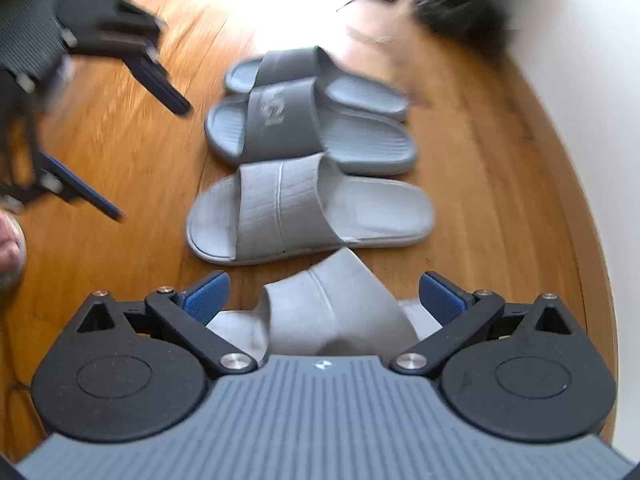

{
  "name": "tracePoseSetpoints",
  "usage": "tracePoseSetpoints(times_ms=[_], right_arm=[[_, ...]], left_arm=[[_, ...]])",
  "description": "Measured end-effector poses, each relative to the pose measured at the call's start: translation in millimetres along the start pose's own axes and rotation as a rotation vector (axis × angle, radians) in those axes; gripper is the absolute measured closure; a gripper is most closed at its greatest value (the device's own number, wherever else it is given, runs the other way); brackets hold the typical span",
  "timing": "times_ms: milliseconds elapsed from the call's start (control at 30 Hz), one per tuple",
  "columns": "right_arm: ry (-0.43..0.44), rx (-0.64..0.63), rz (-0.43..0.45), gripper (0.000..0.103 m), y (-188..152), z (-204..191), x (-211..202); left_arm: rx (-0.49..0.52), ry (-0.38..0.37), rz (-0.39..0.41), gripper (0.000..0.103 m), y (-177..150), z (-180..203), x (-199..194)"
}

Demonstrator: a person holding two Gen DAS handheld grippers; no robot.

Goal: Organize scattered shoes
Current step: 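Lower the light grey slipper at the end of the slide row with the right tool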

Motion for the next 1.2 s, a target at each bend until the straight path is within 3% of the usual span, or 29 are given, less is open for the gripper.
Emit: tracePoseSetpoints(times_ms=[133, 300, 433, 633, 700, 833, 1000, 1200], right_arm=[[0.029, -0.122, -0.121, 0.007, 4.3, -11.2, 44.1], [-0.033, -0.309, -0.356, 0.017, -16.0, -26.0, 84.6], [-0.057, -0.351, -0.356, 0.02, -30.1, -36.9, 76.0], [-0.075, -0.346, -0.364, 0.021, -88.9, -51.5, 45.1], [-0.116, -0.342, -0.348, 0.022, -107.8, -53.0, 34.1], [-0.183, -0.34, -0.271, 0.024, -106.2, -56.0, 19.4], [-0.252, -0.264, -0.045, 0.024, -65.7, -49.3, -7.6], [-0.142, -0.185, 0.083, 0.024, -38.0, -57.0, 12.1]], left_arm=[[0.046, 0.038, 0.019, 0.027, -1.3, -4.9, 2.5], [0.015, 0.036, 0.032, 0.027, 4.6, -15.0, 8.5], [-0.009, 0.053, 0.058, 0.027, 4.7, -24.7, 6.9], [-0.029, 0.025, 0.029, 0.027, -1.0, -29.0, 13.7], [-0.024, 0.02, 0.02, 0.027, -1.6, -28.8, 18.1], [-0.024, 0.014, 0.018, 0.027, -1.0, -29.2, 21.4], [-0.034, 0.017, 0.012, 0.027, -1.6, -27.7, 19.1], [-0.036, 0.011, 0.014, 0.027, -3.2, -22.5, 15.8]])
Point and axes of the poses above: each gripper's, at about its wrist camera, not at the fingertips, and x roughly the way its jaws point, z to its right, y to its top, the point moved 6 cm from there along x, roughly the way its jaws point, and after that the axes turned 9 degrees about -x, right-handed, at the moved point
